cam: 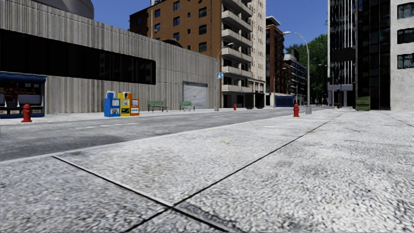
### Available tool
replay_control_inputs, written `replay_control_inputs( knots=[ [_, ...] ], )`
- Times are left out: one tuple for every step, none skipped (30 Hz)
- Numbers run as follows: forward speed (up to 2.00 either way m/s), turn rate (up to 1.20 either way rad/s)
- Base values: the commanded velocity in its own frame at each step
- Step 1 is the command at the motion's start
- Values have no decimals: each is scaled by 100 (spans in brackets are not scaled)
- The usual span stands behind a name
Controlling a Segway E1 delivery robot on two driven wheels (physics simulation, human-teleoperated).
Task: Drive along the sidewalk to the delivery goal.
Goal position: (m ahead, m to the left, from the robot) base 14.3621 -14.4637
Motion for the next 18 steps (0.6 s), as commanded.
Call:
replay_control_inputs(
  knots=[
    [196,-80],
    [196,-80],
    [197,-80],
    [197,-80],
    [200,-80],
    [200,-80],
    [200,-80],
    [200,-80],
    [200,-80],
    [200,-80],
    [200,-80],
    [200,-80],
    [200,-80],
    [200,-80],
    [200,-80],
    [200,-80],
    [200,-80],
    [200,-80]
  ],
)
